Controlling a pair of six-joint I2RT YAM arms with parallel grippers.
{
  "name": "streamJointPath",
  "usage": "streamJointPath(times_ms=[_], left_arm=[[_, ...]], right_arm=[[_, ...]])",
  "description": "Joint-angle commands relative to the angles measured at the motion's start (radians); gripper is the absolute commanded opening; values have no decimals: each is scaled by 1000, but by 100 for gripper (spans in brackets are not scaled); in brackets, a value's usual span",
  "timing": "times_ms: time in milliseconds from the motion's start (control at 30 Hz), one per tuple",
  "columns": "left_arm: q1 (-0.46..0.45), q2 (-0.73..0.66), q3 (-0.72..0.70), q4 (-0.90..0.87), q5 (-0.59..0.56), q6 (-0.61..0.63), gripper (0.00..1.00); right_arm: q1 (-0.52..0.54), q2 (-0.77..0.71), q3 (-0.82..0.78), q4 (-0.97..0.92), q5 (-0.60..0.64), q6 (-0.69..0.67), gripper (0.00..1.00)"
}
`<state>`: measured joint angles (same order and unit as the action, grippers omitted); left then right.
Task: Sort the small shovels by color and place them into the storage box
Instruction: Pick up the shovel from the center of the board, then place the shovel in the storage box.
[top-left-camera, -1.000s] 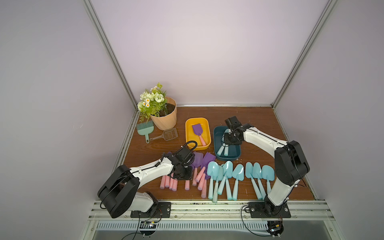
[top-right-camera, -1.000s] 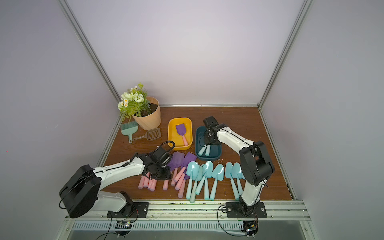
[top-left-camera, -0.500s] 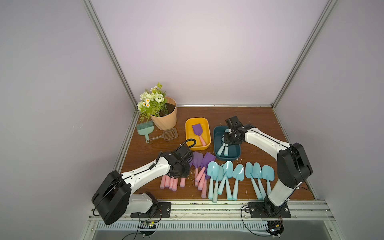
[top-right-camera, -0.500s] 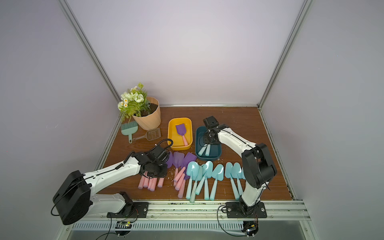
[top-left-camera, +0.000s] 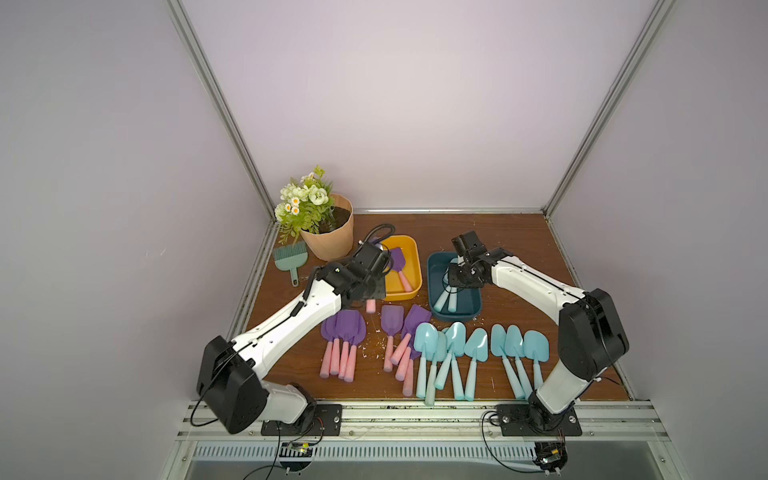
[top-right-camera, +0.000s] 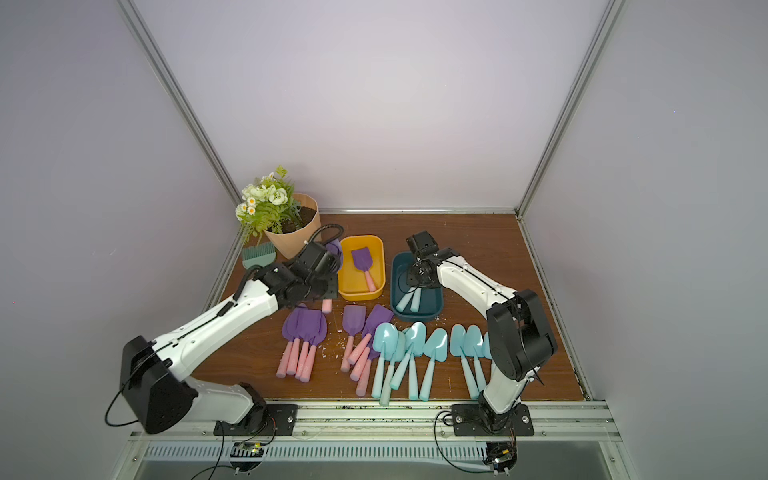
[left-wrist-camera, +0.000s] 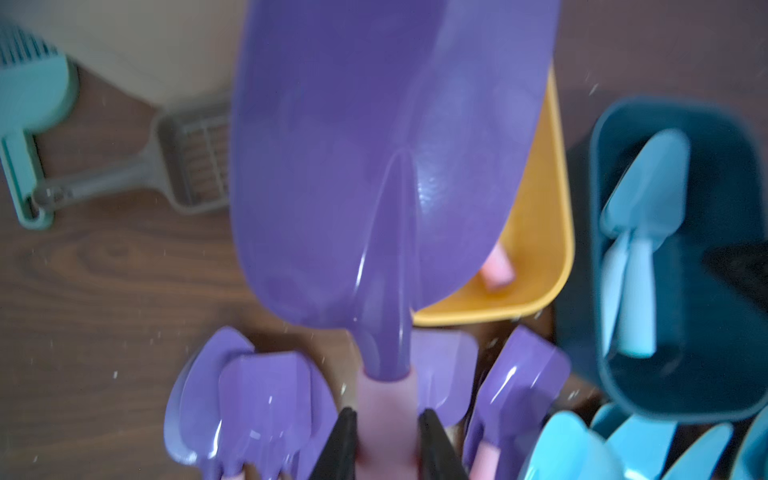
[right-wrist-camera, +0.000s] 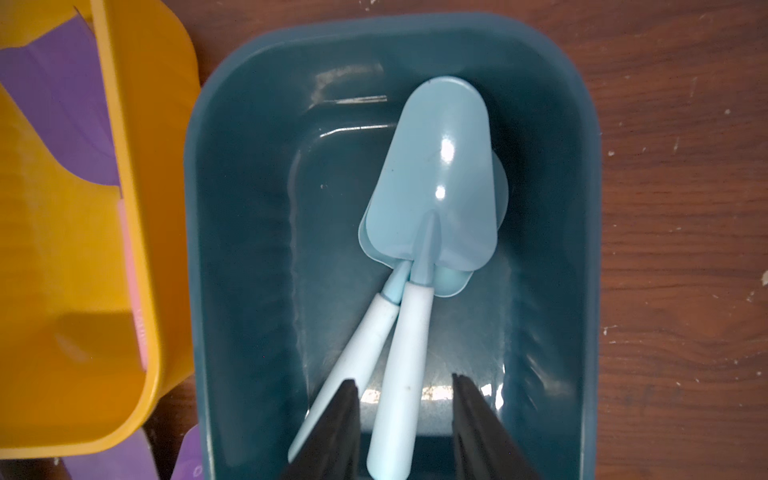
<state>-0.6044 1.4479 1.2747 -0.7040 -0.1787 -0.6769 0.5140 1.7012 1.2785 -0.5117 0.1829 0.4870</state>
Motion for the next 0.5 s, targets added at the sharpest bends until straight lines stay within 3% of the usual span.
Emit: streamJointPath(times_ms=[0, 167, 467], left_arm=[[61, 132, 86, 131, 89, 45, 1], [116, 357, 197, 185, 271, 32, 1], [135, 518, 238, 274, 315, -42, 1]], right_arm=[[8, -47, -5, -5, 25, 16, 41], [8, -72, -14, -11, 35, 14, 41], [8, -122, -75, -14, 64, 0, 41]])
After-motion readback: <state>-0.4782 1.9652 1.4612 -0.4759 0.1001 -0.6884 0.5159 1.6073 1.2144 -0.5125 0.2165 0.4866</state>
